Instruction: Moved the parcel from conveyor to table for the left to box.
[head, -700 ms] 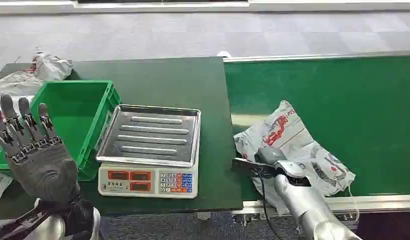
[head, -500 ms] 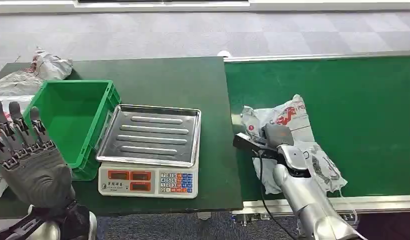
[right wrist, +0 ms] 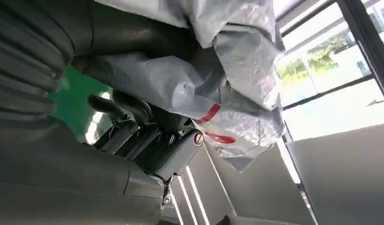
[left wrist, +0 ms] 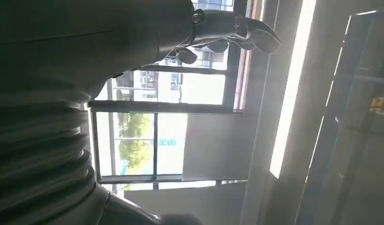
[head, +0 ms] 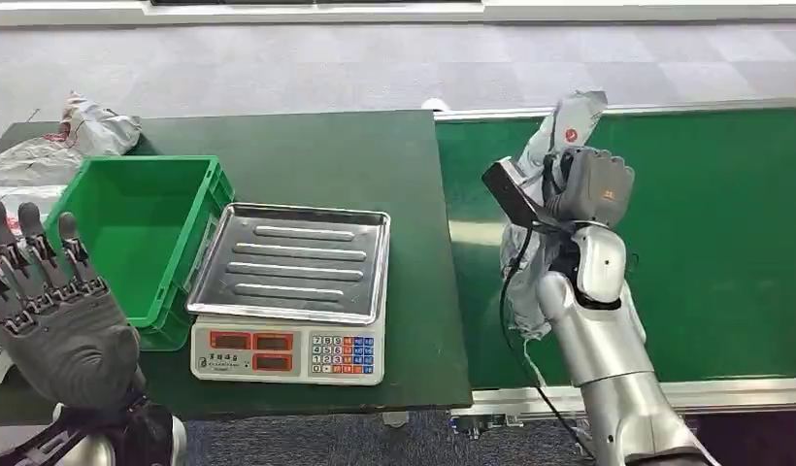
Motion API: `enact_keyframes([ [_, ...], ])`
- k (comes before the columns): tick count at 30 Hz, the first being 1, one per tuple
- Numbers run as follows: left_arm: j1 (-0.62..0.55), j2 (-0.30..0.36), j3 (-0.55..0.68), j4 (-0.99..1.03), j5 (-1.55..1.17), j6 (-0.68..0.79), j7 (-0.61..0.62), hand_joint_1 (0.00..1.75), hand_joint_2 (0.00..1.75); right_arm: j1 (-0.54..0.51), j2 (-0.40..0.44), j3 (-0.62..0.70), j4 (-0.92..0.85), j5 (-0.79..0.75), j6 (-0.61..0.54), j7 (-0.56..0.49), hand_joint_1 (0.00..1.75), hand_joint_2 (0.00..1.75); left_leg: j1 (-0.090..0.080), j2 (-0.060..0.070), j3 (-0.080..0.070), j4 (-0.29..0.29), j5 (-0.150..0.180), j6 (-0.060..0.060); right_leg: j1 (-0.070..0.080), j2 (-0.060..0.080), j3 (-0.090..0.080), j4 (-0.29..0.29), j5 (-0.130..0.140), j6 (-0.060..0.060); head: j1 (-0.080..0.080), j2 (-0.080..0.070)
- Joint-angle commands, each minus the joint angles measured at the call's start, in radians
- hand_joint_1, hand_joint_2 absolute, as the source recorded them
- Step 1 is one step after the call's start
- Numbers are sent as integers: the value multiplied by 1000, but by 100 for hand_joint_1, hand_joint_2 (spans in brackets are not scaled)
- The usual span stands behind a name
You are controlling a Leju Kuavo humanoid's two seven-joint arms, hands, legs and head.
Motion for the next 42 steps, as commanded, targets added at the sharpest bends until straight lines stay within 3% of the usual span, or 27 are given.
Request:
enact_keyframes([
  [1, -84, 12, -52, 145, 4, -1, 0, 0, 175, -107, 42, -149, 59, 19, -174, 3, 175, 175, 0, -3, -1, 0, 1, -2, -1, -1, -1, 0, 0, 1, 0, 0],
  [3, -106, 15, -67, 176, 5, 5, 0, 0, 175, -142, 65, -172, 110, -78, -181, -76, 175, 175, 0, -3, -1, 0, 1, -1, -1, -2, -1, 0, 0, 1, 0, 0],
  [4, -117, 16, -71, 187, 5, 1, 0, 0, 175, -165, 92, -193, 128, -243, -98, -183, 175, 175, 0, -4, 0, -1, 1, -3, 0, -2, 0, -1, 1, 2, 0, 0],
  [5, -127, 15, -71, 197, 4, 1, 0, 0, 175, -199, 108, -189, 172, -309, -52, -245, 175, 175, 0, -2, 0, 0, 1, -2, 0, -1, 0, 0, 1, 1, 0, 0],
  [6, -141, 12, -71, 213, 4, -9, 0, 0, 175, -250, 147, -207, 237, -467, 73, -355, 175, 175, 0, -2, 0, -2, 2, -3, 0, 0, 0, -2, 1, 2, 0, 0],
  [9, -168, 3, -74, 253, 3, -35, 0, 0, 175, -349, 219, -168, 360, -586, 188, -490, 175, 175, -1, 5, 0, 0, 1, -2, -1, 5, -2, 1, 2, 1, 0, 0],
  [10, -175, 2, -75, 261, 4, -40, 0, 0, 175, -367, 234, -123, 376, -550, 185, -497, 175, 175, -1, 10, 0, 0, 1, -3, -2, 11, -4, 1, 4, 1, 0, 0],
  [11, -182, 0, -72, 267, 3, -43, 0, 0, 175, -396, 260, -88, 408, -542, 200, -507, 175, 175, 0, 9, -1, 0, 0, -3, -1, 9, -3, 1, 3, 1, 0, 0],
  [14, -199, 1, -70, 306, 9, -69, 0, 0, 175, -421, 303, 34, 428, -656, 334, -586, 175, 175, 0, 12, -1, -1, 1, -5, 0, 13, -6, 1, 5, -1, 0, 0],
  [16, -212, -5, -64, 333, 9, -87, 0, 0, 175, -418, 303, 186, 430, -732, 374, -608, 175, 175, 1, 9, 0, -1, 2, -5, 1, 10, -4, 1, 4, 0, 0, 0],
  [23, -202, 0, -46, 343, -1, -104, 0, 0, 175, -388, 303, 427, 437, -818, 443, -662, 175, 175, 3, 5, 0, -1, 2, -4, 2, 6, -3, 0, 3, -1, 0, 0],
  [42, -202, 0, -46, 343, -1, -104, 0, 0, 175, -388, 303, 427, 437, -818, 443, -662, 175, 175, 3, 1, -2, -1, 3, -5, 2, 3, -2, -1, 3, 0, 0, 0],
])
